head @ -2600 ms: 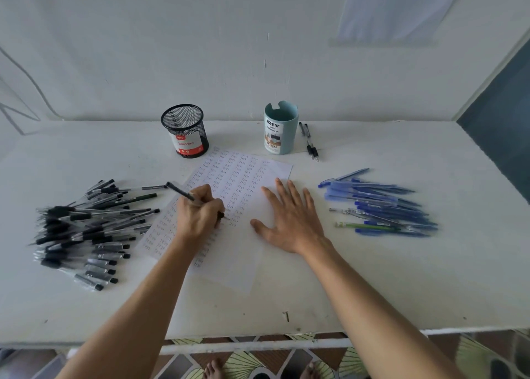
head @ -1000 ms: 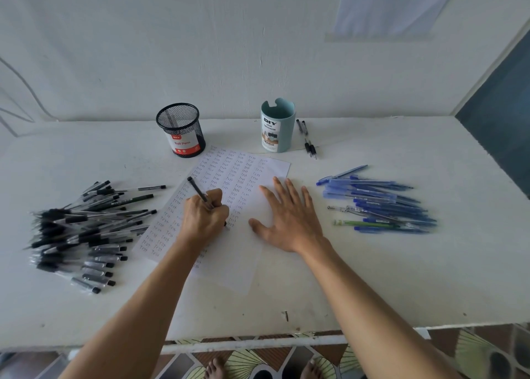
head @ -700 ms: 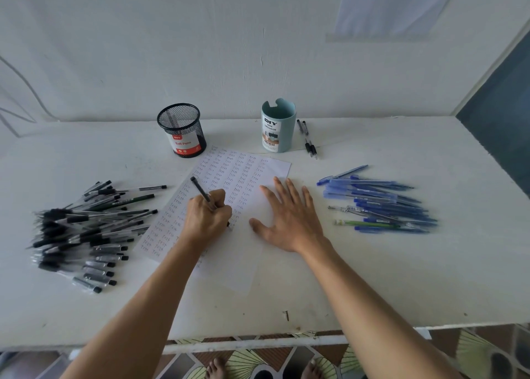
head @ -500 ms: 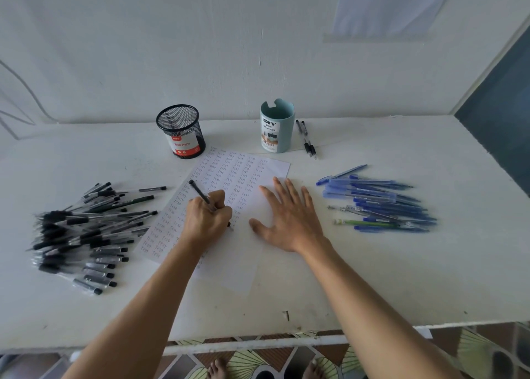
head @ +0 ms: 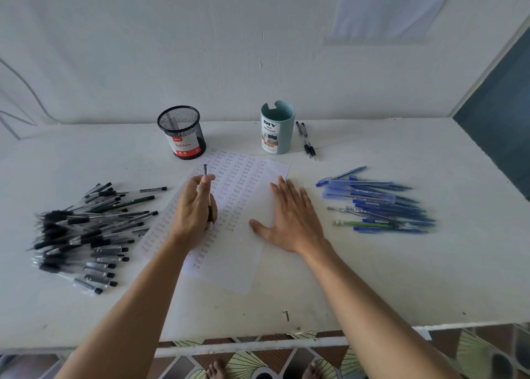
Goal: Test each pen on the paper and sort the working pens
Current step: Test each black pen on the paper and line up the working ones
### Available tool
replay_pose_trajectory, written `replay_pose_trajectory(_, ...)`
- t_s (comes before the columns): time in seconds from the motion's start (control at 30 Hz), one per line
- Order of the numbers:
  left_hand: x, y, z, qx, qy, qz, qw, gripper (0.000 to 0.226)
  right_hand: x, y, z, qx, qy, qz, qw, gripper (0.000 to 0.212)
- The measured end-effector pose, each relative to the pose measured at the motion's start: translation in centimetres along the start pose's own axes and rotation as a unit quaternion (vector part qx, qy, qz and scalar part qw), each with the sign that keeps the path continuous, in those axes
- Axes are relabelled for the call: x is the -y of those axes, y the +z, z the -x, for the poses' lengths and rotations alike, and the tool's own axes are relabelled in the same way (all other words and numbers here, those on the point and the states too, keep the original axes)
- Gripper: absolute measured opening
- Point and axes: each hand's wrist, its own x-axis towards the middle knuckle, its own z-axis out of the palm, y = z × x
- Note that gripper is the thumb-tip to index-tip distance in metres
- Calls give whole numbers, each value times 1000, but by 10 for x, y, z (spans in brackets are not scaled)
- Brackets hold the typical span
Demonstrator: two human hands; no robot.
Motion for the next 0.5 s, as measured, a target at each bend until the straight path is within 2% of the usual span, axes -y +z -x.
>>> replay_pose_trajectory(0.3, -2, -3, 1, 42, 2, -51, 998, 29, -2, -8, -2, 36, 0, -3, 999, 100)
replay_pose_trajectory(0.4, -8, 4, -2, 71, -42, -131, 988, 30, -4, -12, -5, 59, 4, 14, 998, 102)
replay_pose_trajectory(0.5, -13, 14, -13, 103, -87, -253, 958, 23, -6, -15, -6, 77, 12, 25, 997, 102)
